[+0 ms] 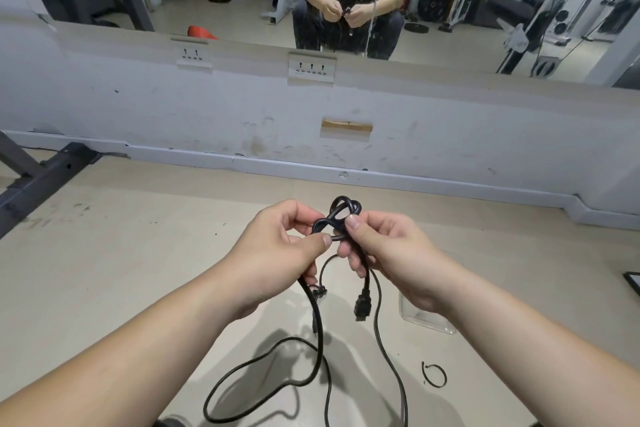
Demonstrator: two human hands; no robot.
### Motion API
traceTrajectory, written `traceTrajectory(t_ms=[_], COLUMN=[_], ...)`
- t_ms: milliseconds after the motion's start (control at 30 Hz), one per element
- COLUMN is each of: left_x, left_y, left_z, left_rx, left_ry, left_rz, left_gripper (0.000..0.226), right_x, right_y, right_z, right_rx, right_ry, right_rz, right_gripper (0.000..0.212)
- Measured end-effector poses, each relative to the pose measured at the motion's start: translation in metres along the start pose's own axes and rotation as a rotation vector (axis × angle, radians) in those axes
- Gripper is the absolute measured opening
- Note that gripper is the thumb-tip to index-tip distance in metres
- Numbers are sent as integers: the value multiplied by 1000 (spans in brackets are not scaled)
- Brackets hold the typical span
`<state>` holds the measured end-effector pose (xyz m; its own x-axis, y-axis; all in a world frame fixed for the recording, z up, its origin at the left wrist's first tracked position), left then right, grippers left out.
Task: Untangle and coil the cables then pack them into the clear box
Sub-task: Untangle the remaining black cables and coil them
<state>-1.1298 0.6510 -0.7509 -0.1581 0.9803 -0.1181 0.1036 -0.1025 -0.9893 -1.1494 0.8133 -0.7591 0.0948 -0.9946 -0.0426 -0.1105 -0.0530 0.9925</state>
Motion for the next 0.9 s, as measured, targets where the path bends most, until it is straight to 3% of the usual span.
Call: traceTrajectory(t_ms=[167, 233, 333, 533, 700, 833, 900], left_x=[1, -1, -5, -5, 11, 21, 21], left_y=[-6, -2, 2, -15, -16, -14, -15], left_z=[-4, -4, -3, -9, -14, -17, -17], left_rx=[-13, -22, 102, 537, 646, 650, 642], left_ry=[81, 78, 5, -94, -5, 42, 24], left_rz=[-92, -52, 171, 625, 982, 1004, 964], left_gripper=[14, 11, 14, 7, 20, 9, 13], right_x=[8, 7, 5, 12, 12, 7, 1], right_y=[-8, -10, -11, -12, -18, -14, -13], right_z=[-2, -2, -1, -8, -11, -6, -2], right_rx=[184, 154, 43, -24, 10, -38, -57], right_ry=[101, 75, -13, -69, -64, -86, -154], right_rz=[208, 107, -155, -307, -351, -422, -396], right_gripper=[31, 32, 38, 48, 47, 48, 43])
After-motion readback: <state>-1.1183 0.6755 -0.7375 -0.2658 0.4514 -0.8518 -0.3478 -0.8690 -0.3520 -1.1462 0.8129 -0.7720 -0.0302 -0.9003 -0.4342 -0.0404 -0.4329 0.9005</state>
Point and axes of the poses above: each hand's wrist, its own z-axis towards the middle knuckle, its own x-axis out of the palm, y = z × x, the point moved 7 cm from there along z, towards the middle knuckle, and after that the axes turned 15 degrees about -y, right-handed, at the moved point
